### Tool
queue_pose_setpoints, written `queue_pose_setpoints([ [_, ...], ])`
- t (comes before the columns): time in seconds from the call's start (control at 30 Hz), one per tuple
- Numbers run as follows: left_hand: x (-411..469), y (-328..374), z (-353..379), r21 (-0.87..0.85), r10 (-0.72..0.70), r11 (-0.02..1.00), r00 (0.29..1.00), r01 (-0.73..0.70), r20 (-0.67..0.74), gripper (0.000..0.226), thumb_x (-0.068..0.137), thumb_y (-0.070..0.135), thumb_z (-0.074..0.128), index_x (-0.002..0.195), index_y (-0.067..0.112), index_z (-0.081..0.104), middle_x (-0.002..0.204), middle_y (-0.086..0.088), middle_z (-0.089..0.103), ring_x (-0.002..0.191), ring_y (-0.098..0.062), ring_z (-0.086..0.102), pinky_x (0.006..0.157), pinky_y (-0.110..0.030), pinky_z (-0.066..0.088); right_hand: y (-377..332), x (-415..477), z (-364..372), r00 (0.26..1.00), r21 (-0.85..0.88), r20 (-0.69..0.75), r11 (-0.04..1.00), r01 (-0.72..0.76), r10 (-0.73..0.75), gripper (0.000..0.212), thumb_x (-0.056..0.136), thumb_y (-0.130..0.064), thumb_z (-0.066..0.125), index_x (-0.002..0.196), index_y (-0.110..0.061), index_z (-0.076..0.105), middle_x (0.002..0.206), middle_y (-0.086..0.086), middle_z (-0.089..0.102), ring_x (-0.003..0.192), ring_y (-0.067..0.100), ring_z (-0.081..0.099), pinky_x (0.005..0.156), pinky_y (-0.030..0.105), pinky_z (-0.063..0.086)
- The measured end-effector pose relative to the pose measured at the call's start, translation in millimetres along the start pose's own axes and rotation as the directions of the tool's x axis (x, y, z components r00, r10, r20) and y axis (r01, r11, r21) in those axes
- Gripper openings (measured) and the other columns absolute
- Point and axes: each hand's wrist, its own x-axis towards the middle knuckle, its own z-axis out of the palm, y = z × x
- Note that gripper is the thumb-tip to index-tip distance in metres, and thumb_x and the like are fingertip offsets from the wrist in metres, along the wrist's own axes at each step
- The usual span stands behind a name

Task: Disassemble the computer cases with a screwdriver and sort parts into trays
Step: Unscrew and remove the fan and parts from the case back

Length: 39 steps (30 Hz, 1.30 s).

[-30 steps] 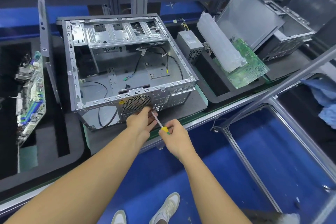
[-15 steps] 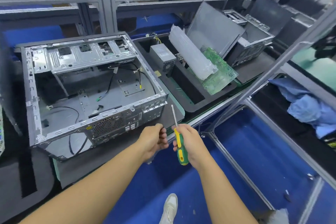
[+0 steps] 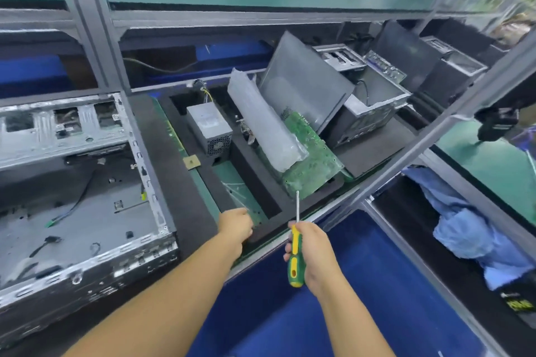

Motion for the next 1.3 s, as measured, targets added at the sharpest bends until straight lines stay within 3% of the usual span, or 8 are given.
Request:
queue_pose_setpoints([
  [0.13,-28.6,-12.5,-20.0,0.236,0.164,0.957,0.986,-0.165,0.024,0.032,0.097,0.002,0.046,0.112,0.023,0.065,0.097,0.004,0.069,0.095,-0.017,0.068,0.095,-0.038,0.054,-0.9,5.9,24.1,0.997,0.093,0.048,0.994,0.063,-0.068,0.013,0.100,-0.012,0.054,0.107,-0.007,0.064,0.082,0.008,0.056,0.058,0.015,0.056,0.055,0.032,0.050],
  [0.3,-86.4,0.6,-59.7,0.530,0.476,0.635,0.825,-0.562,0.304,0.043,0.080,-0.005,0.040,0.087,0.028,0.067,0.083,0.013,0.068,0.070,0.003,0.061,0.057,-0.010,0.044,8.4,-18.4,70.4,0.969,0.201,0.125,0.961,0.187,-0.215,0.031,0.099,0.000,0.047,0.121,-0.016,0.062,0.089,0.002,0.074,0.072,0.018,0.065,0.067,0.032,0.057],
  [0.53,-150.9,18.3,-130.5,0.426,0.609,0.548,0.693,-0.720,0.387,0.025,0.092,0.006,0.045,0.098,0.028,0.054,0.096,0.010,0.059,0.081,-0.003,0.054,0.069,-0.010,0.044,39.8,-88.3,119.3,0.905,0.385,0.148,0.866,0.319,-0.399,0.026,0.098,-0.011,0.058,0.123,-0.012,0.068,0.116,0.016,0.072,0.096,0.021,0.071,0.083,0.033,0.058],
  [0.67,-176.5,43.3,-210.3,0.616,0.743,0.100,0.470,-0.781,0.476,0.030,0.087,0.006,0.051,0.116,0.016,0.057,0.114,-0.001,0.057,0.105,-0.022,0.054,0.090,-0.035,0.043,77.7,-137.7,139.3,0.880,0.468,0.147,0.816,0.341,-0.452,0.021,0.098,-0.014,0.058,0.115,-0.015,0.070,0.120,0.008,0.072,0.080,0.014,0.067,0.068,0.027,0.057],
  [0.87,-168.9,81.2,-348.5,0.933,0.075,0.053,0.933,-0.357,0.353,0.109,0.073,0.080,0.062,0.156,0.020,0.024,0.162,-0.001,0.025,0.145,-0.025,0.031,0.118,-0.046,0.028,168.8,-204.7,179.0,0.886,0.254,0.313,0.929,0.268,-0.341,0.022,0.099,-0.027,0.055,0.115,-0.032,0.070,0.126,0.000,0.070,0.057,0.015,0.058,0.046,0.028,0.047],
  [0.97,-163.3,72.9,-370.9,0.947,-0.053,0.018,0.945,-0.322,0.322,0.097,0.078,0.075,0.063,0.149,0.013,0.040,0.156,-0.007,0.040,0.137,-0.024,0.043,0.115,-0.039,0.032,204.9,-225.9,200.3,0.918,0.022,0.348,0.981,0.193,-0.188,0.019,0.094,-0.034,0.059,0.109,-0.035,0.070,0.113,-0.002,0.073,0.055,0.016,0.055,0.045,0.027,0.043],
  [1.1,-162.1,57.9,-372.6,0.935,-0.059,0.216,0.952,-0.281,0.300,0.027,0.066,0.045,0.059,0.060,0.018,0.058,0.064,-0.005,0.050,0.053,-0.016,0.038,0.053,-0.024,0.032,226.3,-240.5,225.5,0.934,-0.176,0.345,0.972,0.158,-0.089,0.015,0.099,-0.036,0.057,0.111,-0.036,0.065,0.100,-0.010,0.074,0.054,0.014,0.051,0.047,0.028,0.044],
  [1.3,-161.1,46.1,-370.5,0.879,0.041,0.382,0.955,-0.286,0.293,0.028,0.084,0.017,0.062,0.058,0.013,0.053,0.054,0.002,0.048,0.052,-0.013,0.039,0.052,-0.023,0.037,235.4,-245.2,245.9,0.942,-0.209,0.308,0.957,0.203,-0.132,0.019,0.099,-0.033,0.058,0.116,-0.039,0.062,0.100,-0.013,0.073,0.056,0.009,0.051,0.051,0.022,0.044],
])
